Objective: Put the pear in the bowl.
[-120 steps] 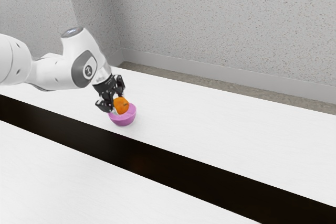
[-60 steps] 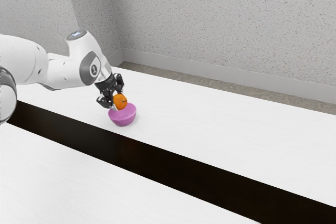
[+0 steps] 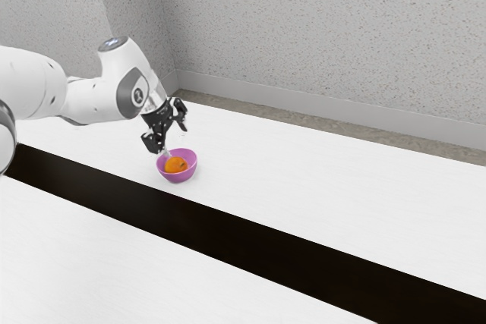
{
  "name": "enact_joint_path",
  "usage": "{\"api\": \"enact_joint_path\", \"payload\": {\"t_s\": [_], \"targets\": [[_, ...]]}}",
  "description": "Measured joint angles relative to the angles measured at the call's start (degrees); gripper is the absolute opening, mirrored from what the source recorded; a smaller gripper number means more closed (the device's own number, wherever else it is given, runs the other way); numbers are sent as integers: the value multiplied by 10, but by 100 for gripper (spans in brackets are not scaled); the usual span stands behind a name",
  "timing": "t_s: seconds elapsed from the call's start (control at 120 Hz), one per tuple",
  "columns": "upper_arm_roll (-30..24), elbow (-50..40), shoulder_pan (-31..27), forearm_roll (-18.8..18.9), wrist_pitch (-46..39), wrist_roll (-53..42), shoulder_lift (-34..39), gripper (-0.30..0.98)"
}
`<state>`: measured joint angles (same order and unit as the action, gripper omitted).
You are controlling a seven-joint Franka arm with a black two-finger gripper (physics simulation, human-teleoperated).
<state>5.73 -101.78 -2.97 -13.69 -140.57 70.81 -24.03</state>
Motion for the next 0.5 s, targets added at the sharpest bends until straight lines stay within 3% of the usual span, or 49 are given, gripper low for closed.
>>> {"api": "enact_joint_path", "payload": {"t_s": [0.2,0.5], "targets": [[20,2,19,10,90,-16,109,67],[28,47,16,108,313,-208,204,68]]}}
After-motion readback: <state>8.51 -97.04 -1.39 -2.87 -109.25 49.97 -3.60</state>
